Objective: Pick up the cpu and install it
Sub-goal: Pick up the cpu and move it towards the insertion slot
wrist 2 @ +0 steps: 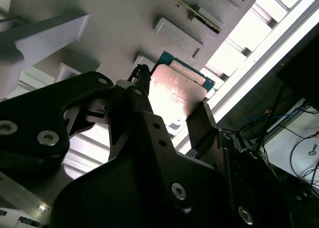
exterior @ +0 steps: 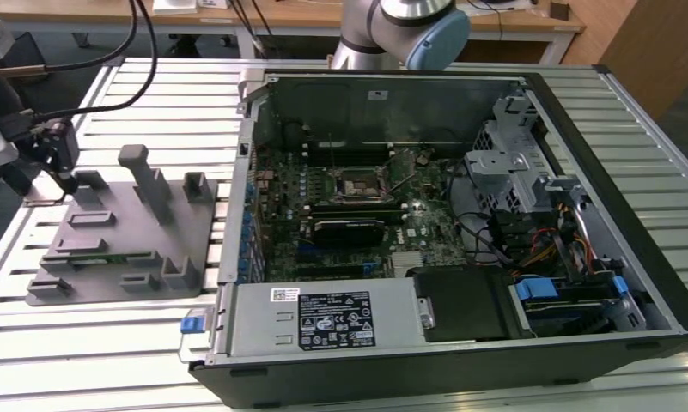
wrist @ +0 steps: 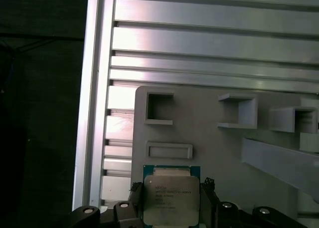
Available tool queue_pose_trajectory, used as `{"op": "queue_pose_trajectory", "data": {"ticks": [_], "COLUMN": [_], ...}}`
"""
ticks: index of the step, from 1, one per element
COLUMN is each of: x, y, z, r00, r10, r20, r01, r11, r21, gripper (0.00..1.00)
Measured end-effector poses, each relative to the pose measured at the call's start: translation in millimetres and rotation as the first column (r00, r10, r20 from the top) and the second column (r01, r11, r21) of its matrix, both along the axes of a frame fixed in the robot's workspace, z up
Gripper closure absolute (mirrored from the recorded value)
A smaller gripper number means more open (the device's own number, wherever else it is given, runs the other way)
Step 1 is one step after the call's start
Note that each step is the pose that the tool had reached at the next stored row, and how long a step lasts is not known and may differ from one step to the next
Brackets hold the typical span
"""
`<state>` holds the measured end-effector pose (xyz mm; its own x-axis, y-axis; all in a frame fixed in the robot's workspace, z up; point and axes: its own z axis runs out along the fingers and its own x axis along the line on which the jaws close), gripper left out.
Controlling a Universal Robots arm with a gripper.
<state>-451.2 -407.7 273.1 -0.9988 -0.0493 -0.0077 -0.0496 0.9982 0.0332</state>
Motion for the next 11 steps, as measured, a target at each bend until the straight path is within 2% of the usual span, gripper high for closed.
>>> {"op": "queue_pose_trajectory", "data": {"ticks": [5, 11], "x": [0.0, 0.0], "y": [0.1, 0.4], "z": [5.2, 15.7], "r00": [1.0, 1.0], "r10": [0.0, 0.0], "r20": [0.0001, 0.0001], "r01": [0.0, 0.0], "r11": [1.0, 1.0], "r21": [0.0, 0.0], "gripper": [0.46, 0.46]}}
